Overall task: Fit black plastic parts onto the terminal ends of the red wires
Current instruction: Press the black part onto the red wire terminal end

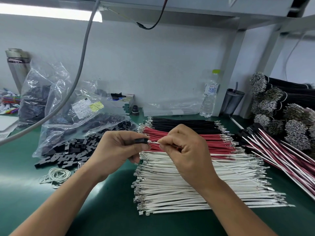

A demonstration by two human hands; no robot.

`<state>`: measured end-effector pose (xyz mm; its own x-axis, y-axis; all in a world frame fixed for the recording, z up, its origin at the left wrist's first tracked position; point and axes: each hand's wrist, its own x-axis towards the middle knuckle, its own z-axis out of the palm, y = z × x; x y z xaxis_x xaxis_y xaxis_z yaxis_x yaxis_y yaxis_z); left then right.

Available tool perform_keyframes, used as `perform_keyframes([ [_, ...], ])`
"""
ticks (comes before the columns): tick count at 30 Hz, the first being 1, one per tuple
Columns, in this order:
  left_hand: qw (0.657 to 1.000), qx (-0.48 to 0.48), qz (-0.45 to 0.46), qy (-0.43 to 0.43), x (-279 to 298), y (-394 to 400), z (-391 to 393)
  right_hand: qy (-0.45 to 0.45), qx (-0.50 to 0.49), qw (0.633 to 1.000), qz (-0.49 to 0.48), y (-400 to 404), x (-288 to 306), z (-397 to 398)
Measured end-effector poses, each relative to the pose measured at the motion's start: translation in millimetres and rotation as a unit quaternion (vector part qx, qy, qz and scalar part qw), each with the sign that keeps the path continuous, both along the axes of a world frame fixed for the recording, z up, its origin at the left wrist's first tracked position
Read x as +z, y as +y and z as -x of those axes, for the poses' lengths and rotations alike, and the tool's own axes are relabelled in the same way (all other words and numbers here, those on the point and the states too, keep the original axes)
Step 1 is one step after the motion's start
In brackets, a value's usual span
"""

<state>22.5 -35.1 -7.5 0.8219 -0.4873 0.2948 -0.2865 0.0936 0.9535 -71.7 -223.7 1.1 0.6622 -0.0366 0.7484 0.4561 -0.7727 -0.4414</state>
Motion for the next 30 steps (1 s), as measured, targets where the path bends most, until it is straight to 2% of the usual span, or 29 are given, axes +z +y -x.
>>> perform_keyframes([
  [7,0.999,-0.024,-0.027,-0.017,0.1,0.6,1.7,-0.001,-0.028,0.999,0.040,7.1,-2.0,-1.3],
  [11,0.995,-0.035,-0.077,-0.055,-0.1,4.4,-1.5,0.075,0.020,0.996,-0.038,4.4,-2.2,-4.5],
  [13,0.990,-0.044,-0.109,-0.076,-1.0,4.4,-2.8,0.057,0.016,0.998,0.014,6.4,-3.0,-4.4],
  [16,0.979,-0.038,-0.148,-0.132,-5.3,1.0,-3.2,0.003,-0.014,0.987,0.157,15.9,-4.0,-1.1],
  [18,0.980,-0.024,-0.143,-0.134,-6.1,-0.3,-2.2,0.010,-0.009,0.989,0.149,12.5,-4.7,-0.8],
  [21,0.991,-0.027,-0.103,-0.083,-3.9,0.3,-2.4,0.054,-0.007,0.994,0.094,1.5,-2.7,-0.2],
  [25,0.991,-0.035,-0.107,-0.073,-1.9,3.0,-2.5,0.029,-0.035,0.992,0.120,4.5,-4.6,-3.3],
  [30,0.986,-0.048,-0.120,-0.108,-0.7,3.4,3.0,-0.008,-0.043,0.982,0.182,8.9,-9.6,-5.2],
])
